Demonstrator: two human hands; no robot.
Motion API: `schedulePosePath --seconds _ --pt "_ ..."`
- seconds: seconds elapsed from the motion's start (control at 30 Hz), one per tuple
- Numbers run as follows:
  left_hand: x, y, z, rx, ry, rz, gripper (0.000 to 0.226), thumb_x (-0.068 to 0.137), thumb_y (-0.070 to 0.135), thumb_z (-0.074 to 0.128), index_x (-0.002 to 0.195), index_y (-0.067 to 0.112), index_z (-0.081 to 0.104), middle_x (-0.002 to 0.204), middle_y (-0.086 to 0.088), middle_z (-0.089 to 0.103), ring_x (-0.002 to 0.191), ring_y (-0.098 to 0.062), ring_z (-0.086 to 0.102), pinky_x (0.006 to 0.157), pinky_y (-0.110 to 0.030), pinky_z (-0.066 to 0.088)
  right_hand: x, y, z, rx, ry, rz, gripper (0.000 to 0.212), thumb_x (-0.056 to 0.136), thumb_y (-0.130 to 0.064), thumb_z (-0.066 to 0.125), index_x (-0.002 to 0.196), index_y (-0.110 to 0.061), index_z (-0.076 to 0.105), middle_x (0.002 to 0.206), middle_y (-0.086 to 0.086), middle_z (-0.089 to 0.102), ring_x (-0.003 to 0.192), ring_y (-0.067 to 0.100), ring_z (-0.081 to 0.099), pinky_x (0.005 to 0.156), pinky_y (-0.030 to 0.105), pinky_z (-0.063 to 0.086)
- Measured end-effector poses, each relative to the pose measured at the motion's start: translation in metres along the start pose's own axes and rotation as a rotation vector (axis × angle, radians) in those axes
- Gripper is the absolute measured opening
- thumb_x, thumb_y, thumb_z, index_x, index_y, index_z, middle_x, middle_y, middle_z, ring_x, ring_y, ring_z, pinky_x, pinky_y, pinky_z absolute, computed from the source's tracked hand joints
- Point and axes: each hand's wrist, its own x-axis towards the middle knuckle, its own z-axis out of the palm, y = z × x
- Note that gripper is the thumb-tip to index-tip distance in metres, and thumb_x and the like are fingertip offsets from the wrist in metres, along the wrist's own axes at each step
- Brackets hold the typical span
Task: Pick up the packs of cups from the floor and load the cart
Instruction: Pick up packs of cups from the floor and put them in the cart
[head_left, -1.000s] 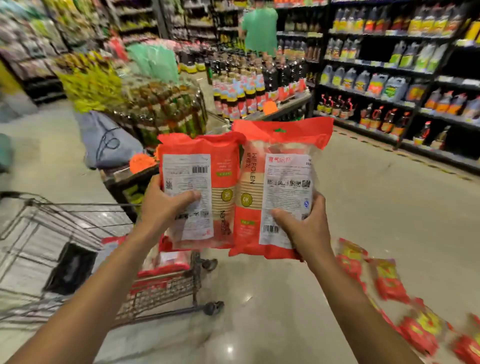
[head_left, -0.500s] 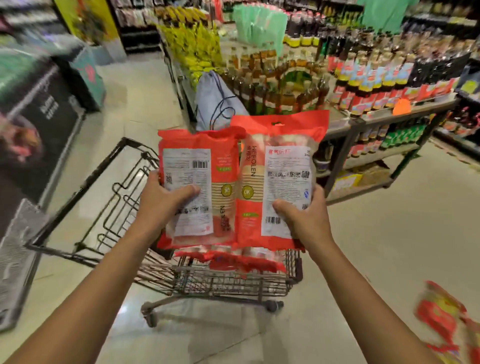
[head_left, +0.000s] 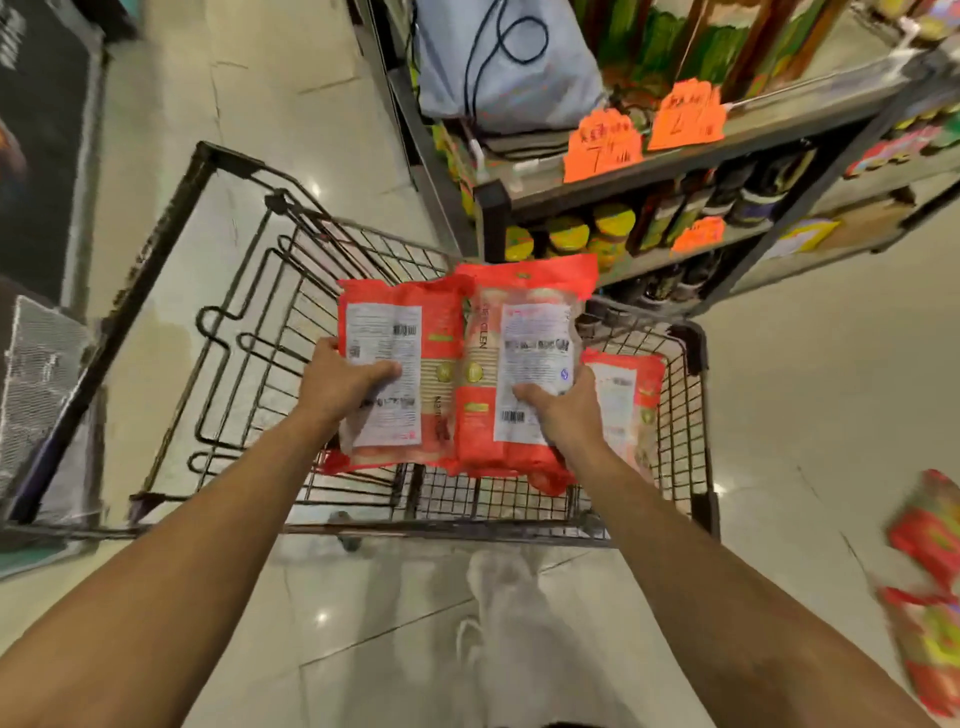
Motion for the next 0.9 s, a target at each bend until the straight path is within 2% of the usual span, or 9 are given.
schedulePosePath --seconds 0.1,0.23,0.37,0.53,0.6,0.67,0.77,0.83,0.9 --pt "0.048 -0.014 0.028 0.12 -0.03 -0.076 0.074 0.058 0.036 0.094 0.117 0.012 0.057 0.109 -0.007 0.074 0.092 -0.027 0.074 0.085 -0.049 0.062 0.038 0.027 0.017 -0.037 0.017 0.125 0.065 0.07 -0.035 0.091 0.116 -0.023 0.046 0.107 -0.004 0.068 0.094 0.016 0.068 0.071 0.028 0.052" --pt "0.108 -0.028 0.063 0.271 -0.095 -0.142 0.064 0.067 0.037 0.093 0.12 0.011 0.066 0.11 -0.01 0.076 0.093 -0.028 0.074 0.087 -0.047 0.061 0.074 0.071 0.027 -0.132 0.029 0.256 0.069 0.068 -0.042 0.09 0.121 -0.017 0.052 0.113 0.0 0.07 0.104 0.026 0.068 0.093 0.047 0.057" --pt "0.149 -0.031 0.09 0.285 -0.158 -0.164 0.054 0.075 0.025 0.09 0.119 0.004 0.065 0.107 -0.014 0.075 0.082 -0.026 0.072 0.063 -0.033 0.057 0.099 0.09 0.034 -0.126 0.004 0.353 0.079 0.069 -0.041 0.09 0.136 -0.015 0.055 0.124 0.005 0.071 0.11 0.027 0.069 0.097 0.05 0.056" --pt "0.177 -0.036 0.112 0.386 -0.224 -0.149 0.045 0.087 0.02 0.074 0.126 0.003 0.057 0.118 -0.019 0.071 0.105 -0.038 0.069 0.093 -0.045 0.057 0.119 0.093 0.039 -0.175 0.095 0.387 0.057 0.073 -0.036 0.089 0.116 -0.027 0.054 0.111 -0.008 0.07 0.104 0.021 0.067 0.1 0.046 0.054" --pt "0.176 -0.037 0.109 0.486 -0.211 -0.113 0.044 0.089 0.017 0.068 0.127 0.001 0.051 0.121 -0.024 0.067 0.109 -0.043 0.066 0.09 -0.041 0.053 0.121 0.09 0.041 -0.223 0.095 0.387 0.055 0.074 -0.034 0.088 0.117 -0.026 0.056 0.113 -0.005 0.071 0.108 0.024 0.068 0.101 0.047 0.054" --pt "0.167 -0.031 0.1 0.545 -0.24 -0.05 0.041 0.089 0.016 0.067 0.124 0.0 0.051 0.121 -0.024 0.066 0.111 -0.043 0.065 0.081 -0.035 0.045 0.117 0.075 0.045 -0.363 0.082 0.395 0.075 0.077 -0.043 0.084 0.138 -0.014 0.05 0.132 0.007 0.065 0.121 0.032 0.062 0.104 0.05 0.05" --pt "0.144 -0.008 0.081 0.64 -0.33 0.105 0.053 0.092 0.022 0.068 0.137 0.0 0.051 0.135 -0.022 0.061 0.124 -0.039 0.06 0.093 -0.035 0.047 0.099 0.029 0.054 -0.65 0.156 0.23 0.084 0.084 -0.049 0.076 0.149 -0.011 0.04 0.139 0.015 0.058 0.127 0.037 0.054 0.105 0.048 0.046" --pt "0.121 0.02 0.061 0.698 -0.353 0.281 0.06 0.092 0.027 0.068 0.144 0.005 0.047 0.143 -0.018 0.056 0.131 -0.037 0.054 0.105 -0.04 0.045 0.08 -0.015 0.062 -0.688 0.134 0.032 0.081 0.089 -0.045 0.071 0.154 -0.011 0.035 0.145 0.015 0.053 0.133 0.035 0.049 0.108 0.044 0.04" --pt "0.094 0.055 0.038 0.769 -0.334 0.489 0.057 0.09 0.031 0.067 0.141 0.011 0.05 0.14 -0.014 0.058 0.128 -0.034 0.054 0.102 -0.041 0.045 0.059 -0.062 0.066 -0.684 0.112 -0.156 0.082 0.091 -0.04 0.07 0.157 -0.012 0.032 0.153 0.014 0.047 0.141 0.032 0.042 0.116 0.043 0.033"
